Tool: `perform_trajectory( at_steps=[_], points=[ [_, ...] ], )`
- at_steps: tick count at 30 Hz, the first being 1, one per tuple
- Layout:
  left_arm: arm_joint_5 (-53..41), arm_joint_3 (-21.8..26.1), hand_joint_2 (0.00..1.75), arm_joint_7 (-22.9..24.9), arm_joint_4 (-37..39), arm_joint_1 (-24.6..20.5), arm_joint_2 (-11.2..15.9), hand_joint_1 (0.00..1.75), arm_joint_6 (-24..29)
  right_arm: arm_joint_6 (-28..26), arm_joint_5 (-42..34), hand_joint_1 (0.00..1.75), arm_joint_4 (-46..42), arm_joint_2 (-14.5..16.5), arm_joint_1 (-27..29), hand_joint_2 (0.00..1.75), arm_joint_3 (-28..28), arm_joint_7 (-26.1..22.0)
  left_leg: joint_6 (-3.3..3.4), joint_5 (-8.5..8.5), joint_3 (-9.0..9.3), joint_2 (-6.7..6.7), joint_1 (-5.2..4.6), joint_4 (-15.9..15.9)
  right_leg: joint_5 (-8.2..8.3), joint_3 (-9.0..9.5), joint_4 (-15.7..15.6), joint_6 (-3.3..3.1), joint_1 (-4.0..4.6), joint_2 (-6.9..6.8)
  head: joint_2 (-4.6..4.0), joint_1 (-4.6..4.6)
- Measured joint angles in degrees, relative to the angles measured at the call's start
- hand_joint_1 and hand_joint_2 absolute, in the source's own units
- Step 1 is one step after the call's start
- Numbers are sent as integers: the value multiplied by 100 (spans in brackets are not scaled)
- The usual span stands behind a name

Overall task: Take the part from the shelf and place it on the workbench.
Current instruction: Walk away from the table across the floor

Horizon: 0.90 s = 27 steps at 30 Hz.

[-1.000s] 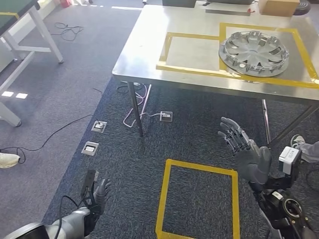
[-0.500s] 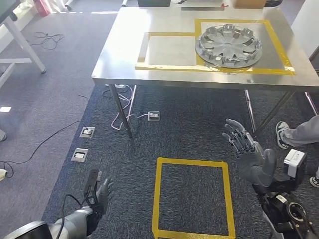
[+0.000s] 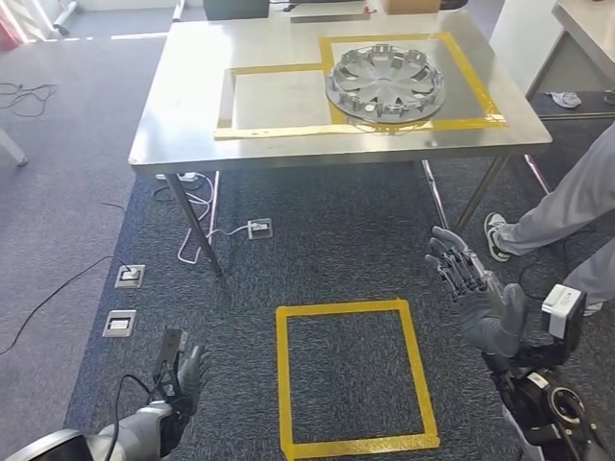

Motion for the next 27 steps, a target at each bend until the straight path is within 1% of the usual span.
perform_trajectory(
  at_steps=[1,2,3,4,5,6,7,8,9,10,11,12,13,14,15,16,17,18,19,20,21,22,23,24,25,26,27],
  points=[
    [-5,1,0,-2,-1,-5,-5,0,6,-1,2,0,-9,0,0,0,-9,2,30,20,3,62,12,-30,-146,-106,223,25,6,-128,0,24],
    [-8,1,0,-4,-1,-5,-4,0,11,-1,3,0,-18,0,2,0,-17,3,46,29,3,119,11,-41,-349,-250,573,43,-4,-285,0,46],
    [-13,1,0,-5,-1,3,-5,0,19,-2,5,0,-26,0,5,0,-20,8,57,31,-3,175,8,-42,-567,-426,1008,66,-15,-393,0,68],
    [-25,1,0,-5,-1,16,-5,0,31,-5,6,0,-31,0,18,0,-21,13,61,31,-7,238,4,-41,-733,-584,1407,88,-33,-443,0,74],
    [-43,1,0,-5,-1,31,-5,0,50,-6,7,0,-31,0,33,0,-24,21,62,31,-10,306,3,-40,-803,-669,1647,107,-50,-467,0,77],
    [-67,0,0,-6,-1,42,-6,0,70,-3,4,0,-32,0,47,0,-29,32,60,30,-11,373,2,-39,-763,-643,1658,123,-63,-487,0,80],
    [-89,-1,0,-7,-1,47,-8,0,87,7,-3,0,-33,0,56,0,-36,44,57,29,-9,436,3,-38,-619,-493,1415,132,-74,-523,0,83],
    [-102,-1,0,-6,-1,47,-10,0,96,23,-15,0,-36,0,60,0,-44,55,49,26,-2,498,3,-36,-420,-250,988,133,-80,-597,0,84],
    [-108,-1,0,-6,-1,45,-11,0,92,40,-28,0,-43,0,60,0,-50,63,32,21,5,552,-8,-32,-274,1,525,128,-65,-730,0,86],
    [-103,0,0,-7,-1,43,-8,0,84,59,-40,0,-55,1,56,0,-55,69,8,18,8,602,-23,-24,-173,199,162,97,-47,-836,0,88],
    [-92,1,0,-7,-1,42,-4,0,75,74,-49,0,-68,1,54,0,-57,72,-22,16,9,651,-37,-16,-132,309,-57,61,-25,-903,0,83],
    [-76,1,0,-8,-2,41,0,0,67,86,-52,0,-78,2,58,0,-57,74,-52,21,8,706,-52,-11,-136,336,-133,18,-3,-913,0,74],
    [-58,1,0,-7,-2,39,2,0,58,97,-55,0,-85,2,63,0,-57,76,-81,26,7,768,-53,-5,-113,326,-138,-32,2,-841,0,68],
    [-37,3,0,-4,-3,35,3,0,52,105,-56,0,-87,5,69,0,-57,76,-116,11,2,768,-41,14,-89,314,-147,-72,-5,-778,0,60],
    [-13,8,0,4,-3,32,1,0,43,113,-55,0,-87,10,67,0,-59,76,-149,-53,-27,679,-27,91,-61,304,-158,-112,-17,-716,0,56],
    [14,15,0,19,-4,32,2,0,33,120,-56,0,-88,16,57,0,-60,77,-178,-188,-108,533,-11,285,-33,293,-171,-153,-28,-657,0,49],
    [46,22,0,39,-4,38,8,0,25,131,-56,0,-88,26,47,0,-59,77,-201,-382,-249,356,4,608,-10,279,-178,-186,-39,-598,0,36],
    [74,30,0,61,-5,53,12,0,17,139,-56,0,-87,34,39,0,-56,79,-211,-600,-442,225,7,1034,6,254,-177,-207,-37,-529,0,22],
    [96,37,0,84,-5,73,19,0,12,146,-57,0,-87,43,42,0,-53,82,-215,-780,-643,169,7,1462,21,233,-176,-220,-33,-458,0,10],
    [109,44,0,99,-5,94,25,0,9,152,-57,0,-86,51,50,0,-49,84,-213,-866,-787,150,6,1759,33,216,-174,-224,-29,-377,0,2],
    [113,52,0,109,-5,112,27,0,7,153,-57,0,-86,55,58,0,-47,87,-205,-840,-833,144,6,1843,44,206,-172,-222,-25,-295,0,-4],
    [113,62,0,115,-5,123,28,0,5,152,-57,0,-86,57,63,0,-47,89,-189,-701,-752,133,6,1671,54,202,-169,-216,-23,-215,0,-7],
    [113,70,0,116,-5,125,28,0,5,152,-57,0,-87,58,64,0,-48,91,-170,-491,-568,86,8,1300,59,200,-162,-210,-22,-138,0,-10],
    [113,79,0,116,-5,122,33,0,5,150,-57,0,-87,62,62,0,-48,92,-147,-300,-344,-54,16,841,62,193,-152,-199,-25,-69,0,-12],
    [113,89,0,115,-5,117,37,0,9,143,-57,0,-88,66,60,0,-49,92,-137,-158,-154,-186,29,445,63,175,-133,-179,-18,0,0,-11],
    [111,99,0,112,-5,115,42,0,20,133,-57,0,-91,70,59,0,-50,94,-131,-87,-33,-291,36,188,65,151,-117,-155,-19,63,0,-10],
    [106,109,0,103,-5,117,44,0,43,117,-56,0,-97,72,63,0,-51,98,-126,-77,17,-346,37,70,71,123,-108,-122,-25,127,0,-8]
  ],
)
